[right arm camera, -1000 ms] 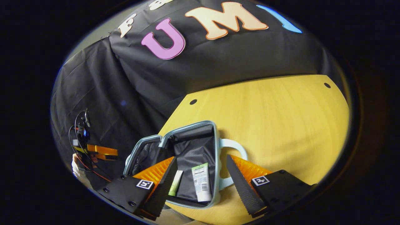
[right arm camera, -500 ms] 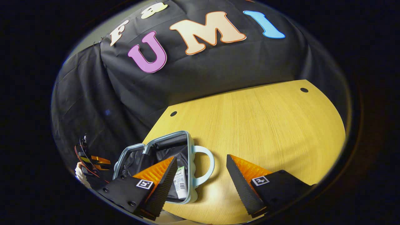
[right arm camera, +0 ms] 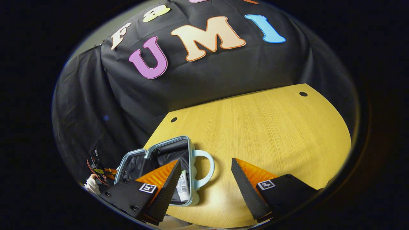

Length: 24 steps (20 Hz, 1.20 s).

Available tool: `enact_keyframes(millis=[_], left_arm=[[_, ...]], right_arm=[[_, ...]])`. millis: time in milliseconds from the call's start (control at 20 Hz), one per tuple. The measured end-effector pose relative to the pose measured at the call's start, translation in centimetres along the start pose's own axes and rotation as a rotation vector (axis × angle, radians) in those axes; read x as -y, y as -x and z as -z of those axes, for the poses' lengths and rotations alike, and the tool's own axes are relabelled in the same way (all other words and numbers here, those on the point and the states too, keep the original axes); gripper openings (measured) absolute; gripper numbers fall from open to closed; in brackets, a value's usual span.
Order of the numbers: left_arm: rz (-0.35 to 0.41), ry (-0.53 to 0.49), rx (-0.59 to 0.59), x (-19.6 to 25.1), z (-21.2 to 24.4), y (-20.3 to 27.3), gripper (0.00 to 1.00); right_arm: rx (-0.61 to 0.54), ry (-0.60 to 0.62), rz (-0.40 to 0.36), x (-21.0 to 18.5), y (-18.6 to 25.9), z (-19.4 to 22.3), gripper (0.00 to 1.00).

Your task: First open the suitcase, pack the skin care products into it, and then close the suitcase.

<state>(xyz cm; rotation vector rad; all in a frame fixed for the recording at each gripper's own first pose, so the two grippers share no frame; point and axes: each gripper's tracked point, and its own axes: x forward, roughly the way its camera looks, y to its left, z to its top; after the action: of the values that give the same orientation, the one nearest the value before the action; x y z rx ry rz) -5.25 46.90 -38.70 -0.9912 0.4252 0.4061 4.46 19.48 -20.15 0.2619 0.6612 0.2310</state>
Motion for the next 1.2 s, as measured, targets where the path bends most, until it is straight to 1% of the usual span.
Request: enact_keyframes(millis=[50, 100, 150, 250, 400, 450, 600, 750, 850, 950, 1100, 1200], left_arm=[[0.011, 0.005, -0.012, 0.2, 0.3, 0.1, 0.37], [-0.003, 0.001, -0.022, 0.0, 0.4, 0.0, 0.3], [-0.011, -0.02, -0.033, 0.1, 0.5, 0.2, 0.12], [-0.026, -0.074, -0.042, 0.7, 0.6, 0.6, 0.07], [-0.077, -0.132, -0.057, 1.6, 0.4, 1.8, 0.04], [-0.083, -0.148, -0.056, 2.1, 0.3, 2.4, 0.05], [-0.065, -0.177, -0.04, 4.5, -0.5, 5.0, 0.04], [0.002, -0.18, 0.005, 8.6, -1.8, 8.8, 0.04], [0.048, -0.211, 0.047, 11.4, -2.5, 10.8, 0.04], [0.059, -0.256, 0.081, 13.8, -2.9, 13.0, 0.04], [0.079, -0.319, 0.098, 17.5, -2.4, 14.8, 0.03], [0.077, -0.329, 0.106, 19.5, -1.9, 15.7, 0.03]], right_arm=[[-0.002, -0.004, 0.003, 0.1, 0.1, 0.1, 0.98], [-0.006, -0.005, 0.005, 0.1, 0.1, 0.4, 0.98], [-0.008, -0.003, 0.006, 0.1, 0.1, 0.6, 0.98], [-0.012, -0.001, 0.001, 0.0, 0.1, 0.7, 0.98], [-0.017, 0.0, -0.013, -0.4, -0.1, 1.0, 0.98], [-0.019, 0.001, -0.019, -0.5, -0.2, 1.2, 0.98], [-0.019, -0.003, -0.032, -0.6, -0.1, 1.2, 0.98], [-0.018, -0.022, -0.046, -0.6, -0.2, 1.2, 0.98], [-0.017, -0.027, -0.054, -0.3, -0.2, 1.4, 0.98], [-0.013, -0.029, -0.06, 0.1, 0.0, 1.3, 0.98], [0.002, -0.034, -0.072, 0.9, 0.0, 1.0, 0.98], [0.009, -0.04, -0.075, 2.0, 0.2, 0.8, 0.98]])
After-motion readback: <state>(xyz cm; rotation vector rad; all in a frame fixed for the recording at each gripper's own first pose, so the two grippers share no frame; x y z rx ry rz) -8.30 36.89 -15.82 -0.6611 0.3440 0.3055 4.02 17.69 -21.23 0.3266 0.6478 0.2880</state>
